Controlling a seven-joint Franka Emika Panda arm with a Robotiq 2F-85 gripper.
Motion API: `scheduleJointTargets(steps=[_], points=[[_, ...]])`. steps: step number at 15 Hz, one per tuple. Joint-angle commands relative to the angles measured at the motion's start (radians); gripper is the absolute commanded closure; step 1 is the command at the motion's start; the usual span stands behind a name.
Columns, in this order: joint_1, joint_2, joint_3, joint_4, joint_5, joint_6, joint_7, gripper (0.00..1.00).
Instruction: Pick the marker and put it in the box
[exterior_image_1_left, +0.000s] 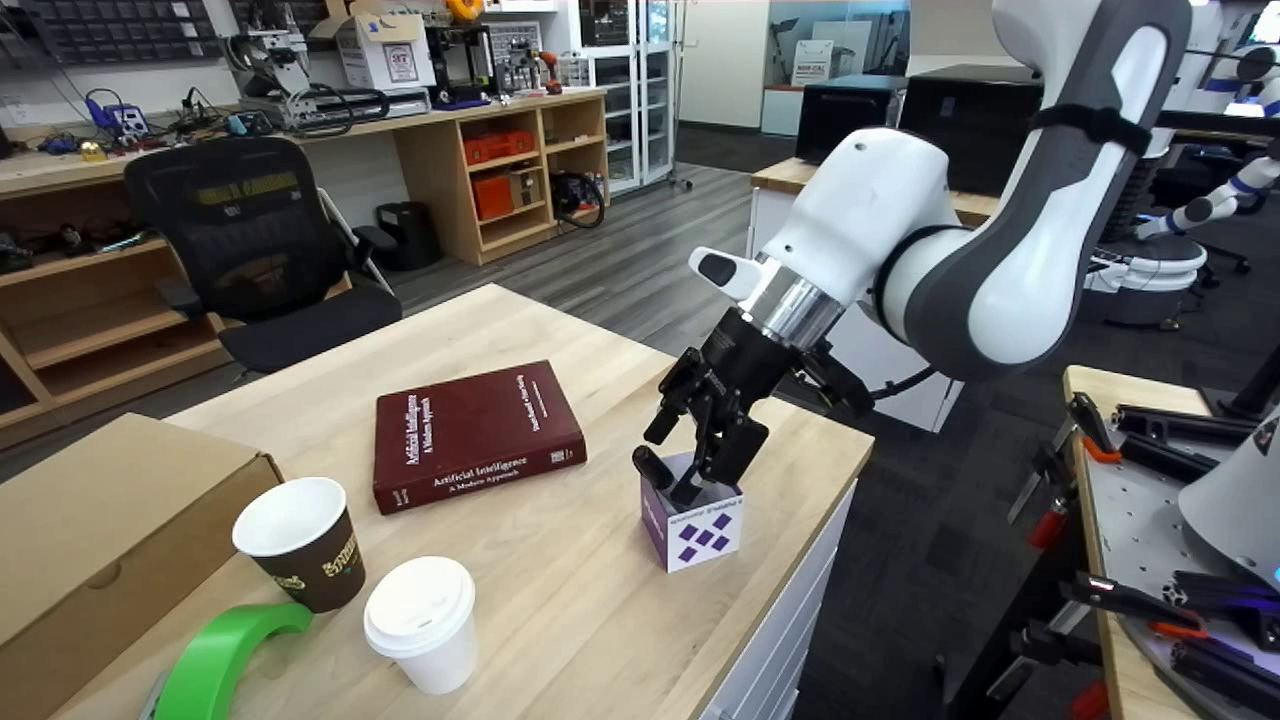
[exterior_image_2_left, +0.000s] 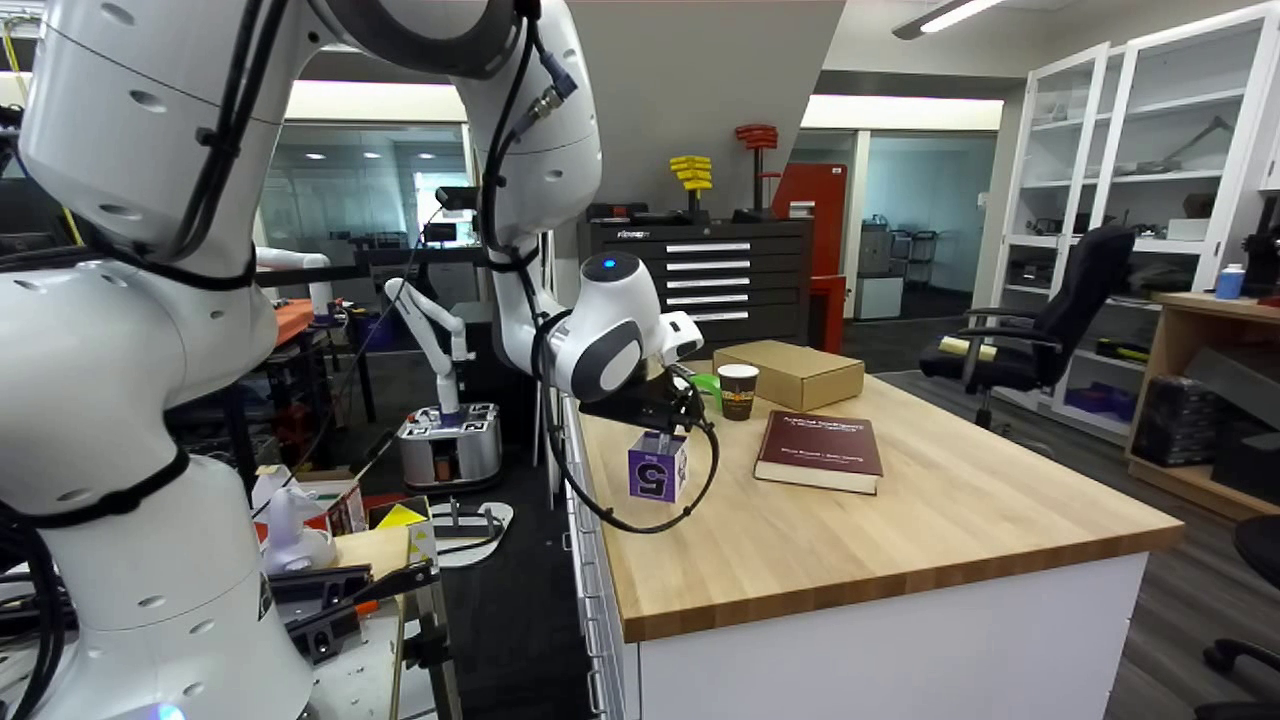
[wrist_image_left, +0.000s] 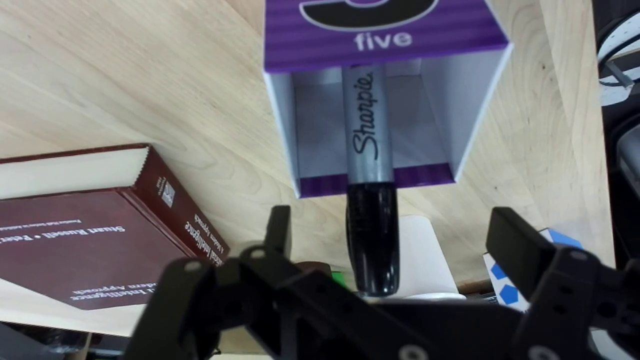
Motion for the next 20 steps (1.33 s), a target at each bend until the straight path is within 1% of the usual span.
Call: scheduleJointTargets(steps=[1,4,6,8,11,15,16,17,20], points=[[-0.024,-0.062,0.015,-0.024,-0.009,-0.041,0.000,0.00],[-0.015,-0.116,0.012,-0.023,0.008,-0.087,0.013,0.00],[-0.008,-0.159,0.013,-0.014,0.016,-0.148,0.020,0.00],[0.003,-0.203,0.009,0.006,0.021,-0.234,0.025,0.00],[0.019,-0.262,0.004,0.063,0.021,-0.402,0.030,0.00],[0.054,-0.289,-0.024,0.190,-0.002,-0.620,0.070,0.00],[0.185,-0.308,-0.146,0.227,0.084,-0.666,0.025,0.00],[0.225,-0.306,-0.189,0.266,0.079,-0.715,0.048,0.00],[0.379,-0.271,-0.347,0.385,0.075,-0.847,0.088,0.00]])
